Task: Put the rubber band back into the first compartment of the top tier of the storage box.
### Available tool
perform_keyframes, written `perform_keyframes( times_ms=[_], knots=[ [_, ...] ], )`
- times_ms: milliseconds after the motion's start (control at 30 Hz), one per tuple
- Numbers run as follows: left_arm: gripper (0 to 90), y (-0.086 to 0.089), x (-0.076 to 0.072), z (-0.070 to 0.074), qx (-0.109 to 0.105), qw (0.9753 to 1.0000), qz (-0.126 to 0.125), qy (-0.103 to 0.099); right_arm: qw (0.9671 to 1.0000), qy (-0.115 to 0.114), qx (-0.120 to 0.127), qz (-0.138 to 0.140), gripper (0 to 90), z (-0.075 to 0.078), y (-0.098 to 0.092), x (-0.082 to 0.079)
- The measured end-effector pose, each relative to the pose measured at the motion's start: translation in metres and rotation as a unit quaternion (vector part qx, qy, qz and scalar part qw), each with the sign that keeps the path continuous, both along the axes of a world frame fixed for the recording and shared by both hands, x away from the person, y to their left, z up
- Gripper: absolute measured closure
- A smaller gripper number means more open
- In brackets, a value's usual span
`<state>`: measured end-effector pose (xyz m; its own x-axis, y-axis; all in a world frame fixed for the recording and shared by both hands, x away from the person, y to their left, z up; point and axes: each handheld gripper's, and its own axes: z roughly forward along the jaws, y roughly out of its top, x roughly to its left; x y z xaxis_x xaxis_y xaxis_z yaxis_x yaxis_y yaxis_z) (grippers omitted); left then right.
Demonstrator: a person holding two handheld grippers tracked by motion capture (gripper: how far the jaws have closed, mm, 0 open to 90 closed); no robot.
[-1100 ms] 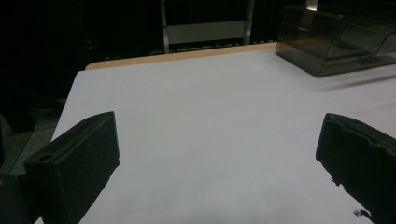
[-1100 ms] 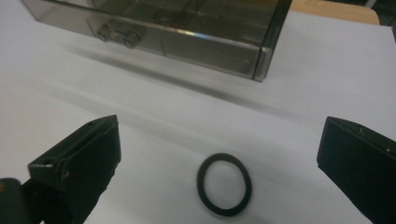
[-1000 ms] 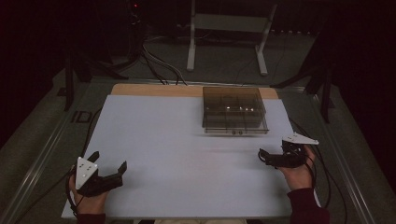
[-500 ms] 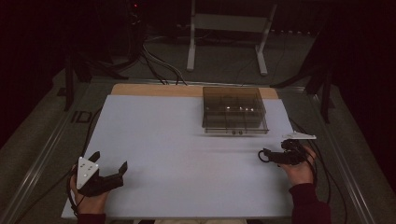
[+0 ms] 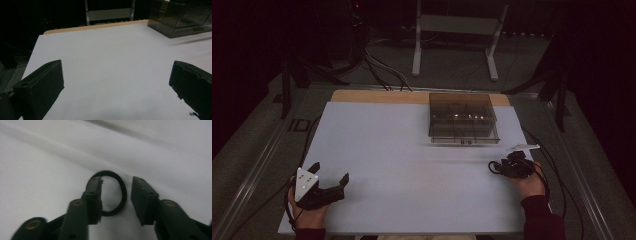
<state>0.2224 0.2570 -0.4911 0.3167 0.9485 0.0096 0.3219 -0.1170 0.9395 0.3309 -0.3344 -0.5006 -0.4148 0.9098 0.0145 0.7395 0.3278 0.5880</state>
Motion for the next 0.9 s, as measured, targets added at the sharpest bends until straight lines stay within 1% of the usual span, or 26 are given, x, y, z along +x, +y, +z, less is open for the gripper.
perform_keyframes(
  times_ms=[167, 233, 333, 367, 400, 467, 533, 567, 600, 633, 667, 867, 900],
  knots=[
    [0.5, 0.0000, 0.0001, -0.0001, 0.000, 1.0000, -0.001, 0.000, 0.9998, 0.013, -0.007, -0.012, 68.7, -0.0051, -0.0027, 0.0006],
    [0.5, 0.0001, 0.0001, -0.0001, 0.000, 1.0000, -0.001, 0.000, 0.9998, 0.011, -0.009, -0.014, 70.8, -0.0055, -0.0032, 0.0005],
    [0.5, -0.0002, 0.0002, -0.0002, -0.001, 1.0000, -0.002, 0.000, 0.9996, 0.013, -0.021, -0.013, 74.7, -0.0050, -0.0011, -0.0005],
    [0.5, -0.0004, 0.0003, -0.0003, -0.001, 1.0000, -0.002, 0.000, 0.9995, 0.017, -0.022, -0.013, 76.7, -0.0045, -0.0002, -0.0008],
    [0.5, -0.0004, 0.0003, -0.0003, -0.001, 1.0000, -0.002, 0.000, 0.9995, 0.017, -0.022, -0.013, 76.7, -0.0045, -0.0002, -0.0008],
    [0.5, -0.0008, 0.0004, -0.0005, -0.001, 1.0000, -0.003, 0.001, 0.9994, 0.021, -0.024, -0.011, 82.2, -0.0039, 0.0015, -0.0010],
    [0.5, -0.0009, 0.0003, -0.0004, -0.001, 1.0000, -0.003, 0.001, 0.9994, 0.024, -0.023, -0.013, 83.1, -0.0039, 0.0020, -0.0008],
    [0.5, -0.0008, 0.0002, -0.0003, -0.001, 1.0000, -0.003, 0.001, 0.9992, 0.026, -0.021, -0.020, 86.3, -0.0038, 0.0016, -0.0001],
    [0.5, -0.0004, 0.0000, -0.0001, 0.000, 1.0000, -0.003, 0.001, 0.9992, 0.029, -0.014, -0.023, 87.4, -0.0038, -0.0005, 0.0007],
    [0.5, -0.0004, 0.0000, -0.0001, 0.000, 1.0000, -0.003, 0.001, 0.9992, 0.029, -0.014, -0.023, 87.4, -0.0038, -0.0005, 0.0007],
    [0.5, 0.0000, 0.0000, 0.0000, -0.001, 1.0000, -0.003, 0.001, 0.9992, 0.029, -0.006, -0.026, 88.0, -0.0038, -0.0023, 0.0008],
    [0.5, 0.0015, -0.0002, 0.0006, -0.002, 1.0000, 0.003, -0.001, 0.9992, 0.022, -0.005, -0.034, 88.2, -0.0031, -0.0045, -0.0001],
    [0.5, 0.0016, 0.0001, 0.0006, 0.000, 1.0000, 0.001, 0.002, 0.9992, 0.018, 0.004, -0.035, 88.2, -0.0002, -0.0062, -0.0018]
  ],
)
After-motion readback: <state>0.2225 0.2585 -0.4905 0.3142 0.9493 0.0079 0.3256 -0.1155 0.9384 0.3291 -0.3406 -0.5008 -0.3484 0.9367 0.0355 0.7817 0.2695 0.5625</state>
